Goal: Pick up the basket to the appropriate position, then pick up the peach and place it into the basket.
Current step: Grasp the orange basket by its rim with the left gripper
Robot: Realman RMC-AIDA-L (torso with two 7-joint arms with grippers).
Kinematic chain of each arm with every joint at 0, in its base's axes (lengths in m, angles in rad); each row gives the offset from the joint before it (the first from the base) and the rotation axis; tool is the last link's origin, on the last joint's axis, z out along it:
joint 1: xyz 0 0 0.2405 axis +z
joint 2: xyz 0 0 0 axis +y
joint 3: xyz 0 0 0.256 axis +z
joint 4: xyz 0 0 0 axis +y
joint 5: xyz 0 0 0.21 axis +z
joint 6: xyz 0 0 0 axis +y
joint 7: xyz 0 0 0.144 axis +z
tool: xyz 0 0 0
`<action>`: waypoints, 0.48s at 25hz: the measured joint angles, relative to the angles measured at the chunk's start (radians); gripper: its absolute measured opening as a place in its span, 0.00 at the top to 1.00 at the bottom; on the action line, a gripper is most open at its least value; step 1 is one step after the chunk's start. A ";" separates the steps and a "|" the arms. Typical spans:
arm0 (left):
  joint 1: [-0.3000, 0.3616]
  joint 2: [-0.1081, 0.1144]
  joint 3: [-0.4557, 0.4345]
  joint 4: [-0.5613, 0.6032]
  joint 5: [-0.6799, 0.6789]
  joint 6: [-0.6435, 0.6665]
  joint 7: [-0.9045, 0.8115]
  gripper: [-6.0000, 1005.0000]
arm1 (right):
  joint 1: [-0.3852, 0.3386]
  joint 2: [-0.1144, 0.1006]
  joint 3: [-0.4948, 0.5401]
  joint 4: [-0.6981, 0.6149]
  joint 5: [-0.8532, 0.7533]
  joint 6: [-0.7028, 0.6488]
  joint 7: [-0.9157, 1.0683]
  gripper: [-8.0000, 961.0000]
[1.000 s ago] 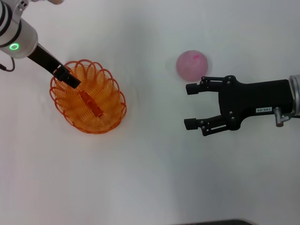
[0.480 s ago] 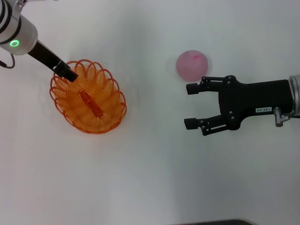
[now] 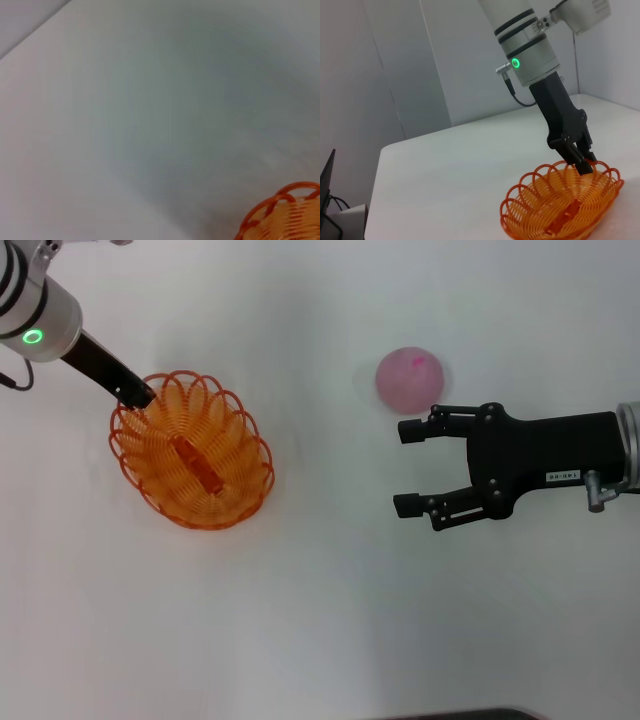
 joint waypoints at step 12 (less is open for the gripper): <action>0.010 -0.001 -0.028 0.020 -0.006 0.022 -0.001 0.92 | 0.000 0.000 0.000 0.000 0.000 -0.005 0.000 0.02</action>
